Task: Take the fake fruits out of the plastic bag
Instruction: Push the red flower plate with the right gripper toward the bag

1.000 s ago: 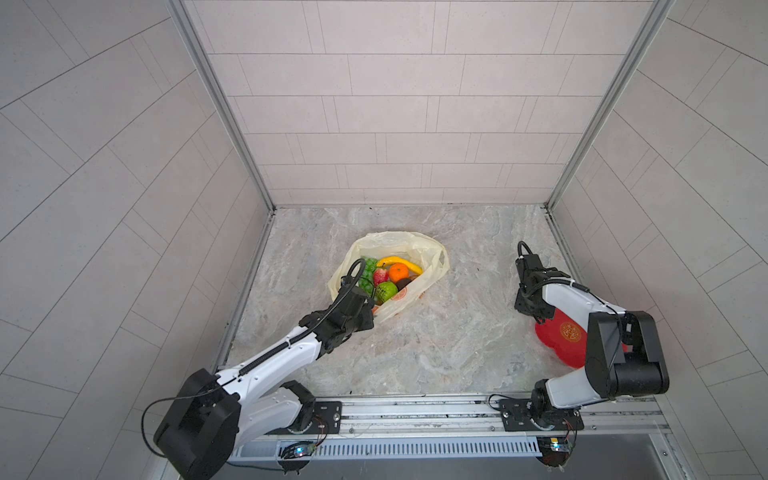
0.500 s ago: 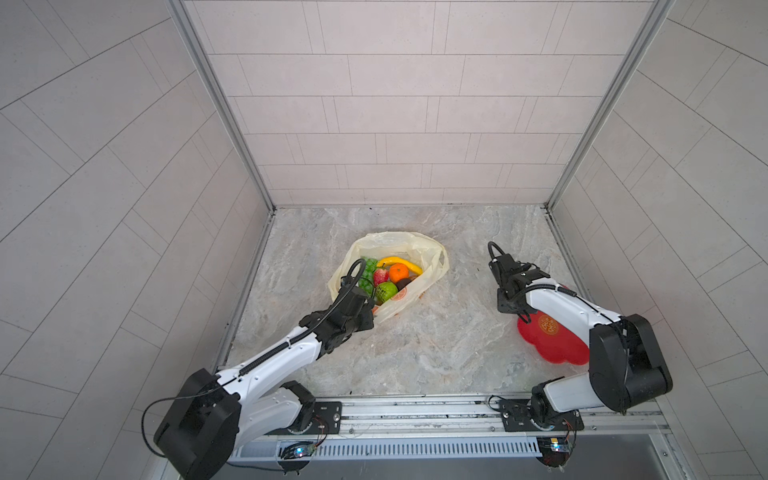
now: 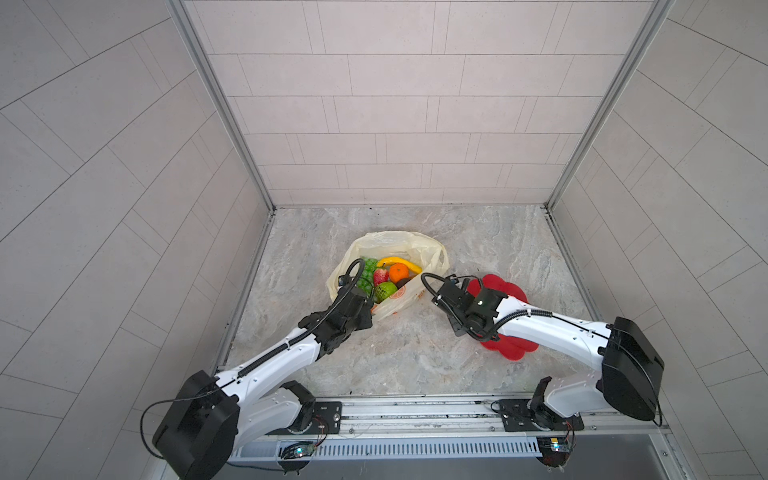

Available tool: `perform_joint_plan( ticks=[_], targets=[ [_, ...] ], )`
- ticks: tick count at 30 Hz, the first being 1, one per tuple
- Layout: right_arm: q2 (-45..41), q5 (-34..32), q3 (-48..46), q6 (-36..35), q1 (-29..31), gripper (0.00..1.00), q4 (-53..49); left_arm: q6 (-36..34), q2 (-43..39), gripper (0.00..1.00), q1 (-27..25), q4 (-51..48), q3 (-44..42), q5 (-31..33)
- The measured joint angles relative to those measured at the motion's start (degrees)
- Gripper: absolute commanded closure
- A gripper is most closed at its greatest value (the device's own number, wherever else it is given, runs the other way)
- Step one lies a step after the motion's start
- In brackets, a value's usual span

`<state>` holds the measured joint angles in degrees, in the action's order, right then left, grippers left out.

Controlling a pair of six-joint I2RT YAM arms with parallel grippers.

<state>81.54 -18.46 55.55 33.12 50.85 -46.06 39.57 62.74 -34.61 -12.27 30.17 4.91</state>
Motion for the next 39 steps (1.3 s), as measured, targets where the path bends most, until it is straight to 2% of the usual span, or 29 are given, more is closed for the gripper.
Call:
perform_joint_plan(
  ticks=[3,6,11,14,17,20,24,30,33,34,36,39],
  targets=[
    [0.6,1.6,0.2,-0.1,3.7,0.89,0.4,-0.2,-0.1,0.81,0.0,0.1,-0.2,0.8],
    [2.1,2.8,0.6,-0.4,5.7,0.80,1.1,-0.6,-0.2,0.81,0.0,0.1,-0.4,1.4],
    [2.4,4.6,1.2,-2.7,6.0,0.55,2.2,-0.9,-0.6,0.81,0.0,0.3,-0.6,2.5],
    [2.3,6.1,2.5,-5.1,5.7,0.47,1.9,-1.1,-0.9,0.81,0.0,0.4,-0.7,3.3],
    [0.4,7.7,3.4,-7.5,3.9,0.44,1.6,-1.3,-0.9,0.81,0.0,0.4,-0.7,3.8],
    [-4.3,9.7,3.0,-9.6,-3.3,0.39,1.0,-1.5,-0.9,0.81,0.0,0.4,-0.7,4.2],
    [-10.8,12.8,2.1,-11.5,-20.8,0.35,1.4,-1.7,-1.0,0.81,0.0,0.4,-0.7,4.4],
    [-10.0,18.6,0.8,-10.8,-40.1,0.25,2.6,-1.8,-1.0,0.81,0.0,0.4,-0.7,4.4],
    [-7.6,20.9,-1.1,-9.0,-46.6,0.15,4.1,-1.8,-1.1,0.81,0.0,0.4,-0.7,4.4],
    [-6.8,21.2,-1.7,-8.7,-48.0,0.15,4.5,-1.8,-1.2,0.81,0.0,0.4,-0.7,4.4],
    [-5.1,21.8,-2.8,-7.5,-50.2,0.01,5.2,-1.9,-1.7,0.81,0.0,0.3,-0.7,4.5],
    [-3.9,21.9,-4.2,-6.8,-52.0,0.01,6.2,-2.0,-3.1,0.80,0.0,0.3,-0.9,4.9]
  ],
)
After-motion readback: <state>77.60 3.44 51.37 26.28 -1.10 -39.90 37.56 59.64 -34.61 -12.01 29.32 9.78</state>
